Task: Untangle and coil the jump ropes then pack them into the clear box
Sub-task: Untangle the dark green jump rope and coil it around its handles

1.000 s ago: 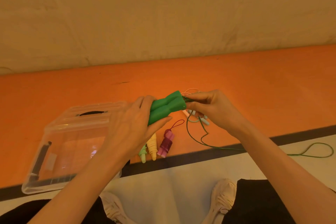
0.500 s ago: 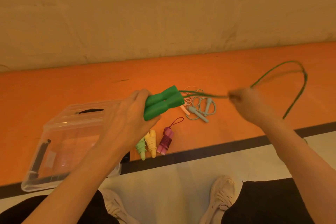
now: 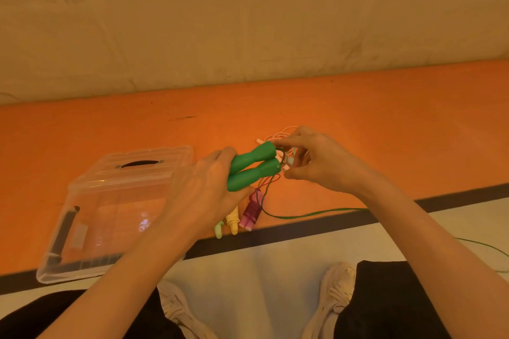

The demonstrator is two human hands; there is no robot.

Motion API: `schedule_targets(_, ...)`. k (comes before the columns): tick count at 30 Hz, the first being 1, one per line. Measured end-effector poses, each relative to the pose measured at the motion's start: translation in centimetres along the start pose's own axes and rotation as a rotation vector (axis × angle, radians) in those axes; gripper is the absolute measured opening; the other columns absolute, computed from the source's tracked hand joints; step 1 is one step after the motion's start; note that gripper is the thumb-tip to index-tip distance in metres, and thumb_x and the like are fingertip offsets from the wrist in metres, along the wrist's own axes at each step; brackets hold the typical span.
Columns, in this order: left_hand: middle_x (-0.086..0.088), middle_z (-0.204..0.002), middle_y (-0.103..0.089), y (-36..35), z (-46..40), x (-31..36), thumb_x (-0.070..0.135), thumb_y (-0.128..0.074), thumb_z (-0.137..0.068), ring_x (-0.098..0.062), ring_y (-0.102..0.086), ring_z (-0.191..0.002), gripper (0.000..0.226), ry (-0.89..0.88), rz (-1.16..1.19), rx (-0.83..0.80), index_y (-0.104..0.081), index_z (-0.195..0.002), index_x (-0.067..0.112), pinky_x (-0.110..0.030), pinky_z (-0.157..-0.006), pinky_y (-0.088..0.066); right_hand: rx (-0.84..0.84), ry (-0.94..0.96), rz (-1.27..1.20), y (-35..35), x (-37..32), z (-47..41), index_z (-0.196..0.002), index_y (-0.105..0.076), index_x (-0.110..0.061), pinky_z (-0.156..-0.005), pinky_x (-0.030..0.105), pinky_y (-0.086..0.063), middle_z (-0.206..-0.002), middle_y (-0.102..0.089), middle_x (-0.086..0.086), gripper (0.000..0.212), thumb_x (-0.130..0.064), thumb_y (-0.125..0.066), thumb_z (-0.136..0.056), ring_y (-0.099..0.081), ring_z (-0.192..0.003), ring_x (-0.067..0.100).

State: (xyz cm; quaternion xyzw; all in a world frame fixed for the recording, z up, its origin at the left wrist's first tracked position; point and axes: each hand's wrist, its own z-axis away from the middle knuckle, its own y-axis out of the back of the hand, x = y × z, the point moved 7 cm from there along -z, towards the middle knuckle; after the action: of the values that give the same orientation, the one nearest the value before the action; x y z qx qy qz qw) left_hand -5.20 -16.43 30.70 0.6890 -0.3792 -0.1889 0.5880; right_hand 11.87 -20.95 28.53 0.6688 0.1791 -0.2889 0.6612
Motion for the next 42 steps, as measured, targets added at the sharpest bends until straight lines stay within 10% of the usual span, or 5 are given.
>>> schedule_targets(7,0.015,-0.066,-0.038,-0.7,0.1,-0.5,0.072,-0.053,-0.077,-0.019,-0.061,-0.087,0.053,0.073,0.082,-0.095,-0.051,-0.105,0.027,-0.035,-0.075,-0.031,0.113,0.028,0.097,0.4,-0.5,-0.1,-0.112,-0.070,-0.017,-0.077,0.040,-0.047,-0.096,-0.053,-0.004,0.030,-0.016,-0.073,-0.082,-0.053,-0.080,0.016)
schedule_targets(14,0.016,-0.092,-0.045,0.3,-0.1,-0.5,0.070,-0.044,-0.082,-0.018,-0.057,-0.088,0.057,0.005,0.201,-0.070,-0.044,-0.121,0.028,-0.033,-0.072,-0.031,0.263,0.165,0.066,2.4,-1.5,0.5,-0.104,-0.073,-0.014,-0.067,0.024,-0.038,-0.092,-0.057,-0.003,0.018,-0.016,-0.065,-0.089,-0.047,-0.074,0.002)
schedule_targets(20,0.012,-0.087,-0.045,1.0,-0.6,-1.0,0.073,-0.035,-0.080,-0.020,-0.054,-0.074,0.060,0.001,0.129,-0.002,-0.044,-0.112,0.023,-0.033,-0.059,-0.033,0.393,0.177,0.095,3.1,-2.0,0.4,-0.109,-0.071,-0.011,-0.068,0.038,-0.043,-0.092,-0.054,-0.001,0.021,-0.017,-0.063,-0.090,-0.047,-0.076,0.011)
schedule_targets(42,0.006,-0.072,-0.057,0.0,-0.7,-1.6,0.074,-0.038,-0.078,-0.010,-0.052,-0.066,0.047,-0.062,0.310,-0.218,-0.047,-0.091,0.030,-0.024,-0.057,-0.028,0.183,0.122,-0.022,3.0,-1.4,-0.1,-0.113,-0.071,-0.023,-0.077,0.034,-0.049,-0.088,-0.066,-0.005,0.034,-0.013,-0.072,-0.081,-0.061,-0.082,0.011)
